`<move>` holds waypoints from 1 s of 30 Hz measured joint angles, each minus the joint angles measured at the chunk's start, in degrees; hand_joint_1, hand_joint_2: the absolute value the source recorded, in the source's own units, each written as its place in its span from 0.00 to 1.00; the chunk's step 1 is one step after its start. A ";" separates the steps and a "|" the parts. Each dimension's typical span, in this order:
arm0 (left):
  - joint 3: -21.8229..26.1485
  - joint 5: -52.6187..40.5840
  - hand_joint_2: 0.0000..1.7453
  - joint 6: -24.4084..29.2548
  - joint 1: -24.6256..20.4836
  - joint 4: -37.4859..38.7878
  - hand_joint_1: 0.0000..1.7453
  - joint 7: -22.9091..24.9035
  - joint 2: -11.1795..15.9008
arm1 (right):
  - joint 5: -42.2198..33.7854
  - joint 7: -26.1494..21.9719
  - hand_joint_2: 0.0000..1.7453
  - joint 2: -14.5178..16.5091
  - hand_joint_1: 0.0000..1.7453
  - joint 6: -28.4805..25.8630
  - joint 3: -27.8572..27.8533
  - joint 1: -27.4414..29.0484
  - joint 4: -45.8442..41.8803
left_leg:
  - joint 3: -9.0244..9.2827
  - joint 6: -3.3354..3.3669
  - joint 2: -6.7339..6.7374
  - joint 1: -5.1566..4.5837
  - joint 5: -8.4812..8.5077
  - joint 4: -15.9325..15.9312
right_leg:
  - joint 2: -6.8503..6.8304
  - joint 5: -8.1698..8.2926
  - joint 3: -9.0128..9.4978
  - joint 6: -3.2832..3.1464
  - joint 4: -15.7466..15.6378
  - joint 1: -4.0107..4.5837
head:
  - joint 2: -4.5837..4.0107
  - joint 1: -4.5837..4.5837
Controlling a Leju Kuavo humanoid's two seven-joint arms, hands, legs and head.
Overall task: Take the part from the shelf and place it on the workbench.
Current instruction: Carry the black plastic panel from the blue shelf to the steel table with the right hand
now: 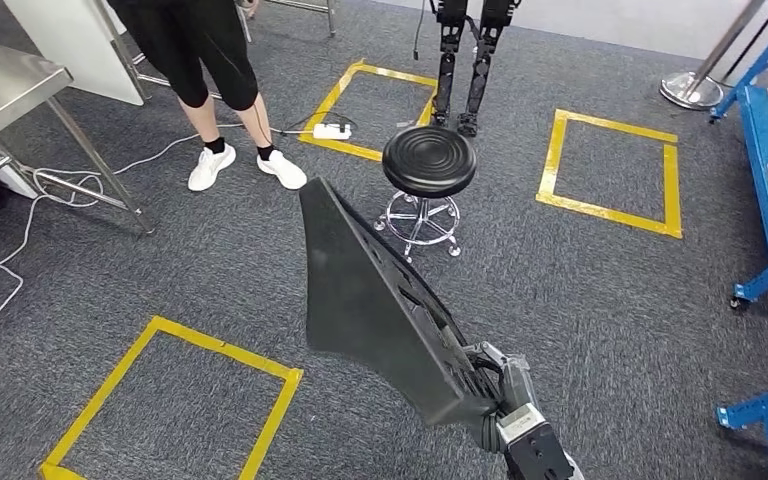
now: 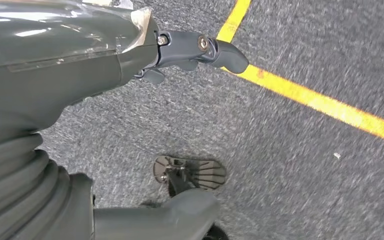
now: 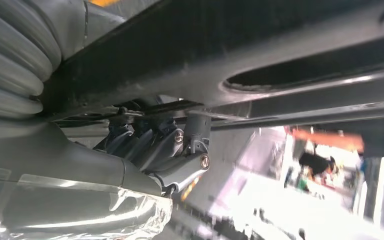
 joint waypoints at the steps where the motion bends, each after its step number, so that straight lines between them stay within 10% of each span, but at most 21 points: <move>1: 0.00 0.00 1.00 0.03 -0.08 0.00 0.00 -0.02 -0.01 | -0.17 -0.09 1.00 -0.09 1.00 0.20 0.00 -0.13 0.36 | 0.02 0.10 -0.67 -0.03 -0.02 0.03 | 0.55 -0.99 -2.15 -0.15 3.44 -0.02 | 0.00 0.05; 3: 0.00 0.00 1.00 0.11 -0.08 0.00 0.00 -0.05 -0.02 | -0.31 -0.10 1.00 -0.21 1.00 0.40 -0.02 -0.23 1.03 | 0.10 0.12 -2.23 -0.07 -0.09 0.08 | 0.86 -0.71 -4.65 0.32 6.12 -0.05 | -0.01 0.06; 6: 0.01 0.01 1.00 0.22 0.04 0.00 0.00 -0.04 -0.10 | -0.63 -0.09 1.00 -0.38 1.00 1.14 -0.08 -0.86 1.71 | 0.15 -0.43 -4.52 -0.03 -0.46 0.64 | 2.15 4.56 -1.80 1.82 -2.85 -0.39 | -0.01 0.09; 11: 0.03 0.03 1.00 0.64 0.45 0.00 0.00 0.12 -0.12 | -1.69 -0.13 1.00 -0.20 1.00 2.69 -0.15 -2.13 2.52 | -0.53 -1.77 -6.31 -0.02 -1.07 1.47 | 2.53 6.53 0.42 -0.14 -7.40 -0.28 | -0.01 0.13; 15: 0.02 -0.36 1.00 0.93 0.57 0.01 0.00 0.57 -0.14 | -2.17 -0.24 1.00 0.00 1.00 3.31 -0.27 -2.54 2.92 | -4.29 -2.89 -1.18 0.21 -5.50 9.39 | 0.78 6.56 0.61 -1.21 -7.60 -0.39 | -0.01 -0.39; 18: -0.01 -1.08 1.00 1.27 0.65 0.02 0.00 1.30 -0.12 | -2.55 -0.48 1.00 0.03 1.00 3.97 -0.34 -2.78 3.76 | -8.30 -3.24 0.17 0.50 -7.77 16.81 | -0.98 6.35 0.61 -1.57 -7.58 -0.12 | -0.01 -0.54; 22: -0.01 -1.21 1.00 1.71 0.64 0.00 0.00 2.08 0.13 | -3.16 -1.26 1.00 0.38 1.00 5.06 -0.38 -3.96 4.96 | -2.35 -1.73 2.74 -0.13 -2.02 5.04 | -2.96 6.04 0.98 -1.50 -7.68 0.29 | -0.01 -0.51; 26: -0.02 -1.21 1.00 1.75 0.52 -0.02 0.00 2.32 0.46 | -3.56 -1.68 1.00 0.81 1.00 5.79 -0.41 -4.90 5.94 | -0.45 -0.58 2.79 -0.88 -1.26 1.09 | -4.85 5.74 1.49 -0.70 -8.19 0.50 | -0.01 -0.52; 30: -0.02 -1.20 1.00 1.76 0.64 0.00 0.00 2.38 0.44 | -3.63 -1.89 1.00 0.88 1.00 6.03 -0.52 -5.34 6.60 | 1.14 0.40 0.38 -0.10 0.12 -1.36 | -0.49 2.82 -1.20 -0.58 -1.83 0.44 | 0.01 -0.07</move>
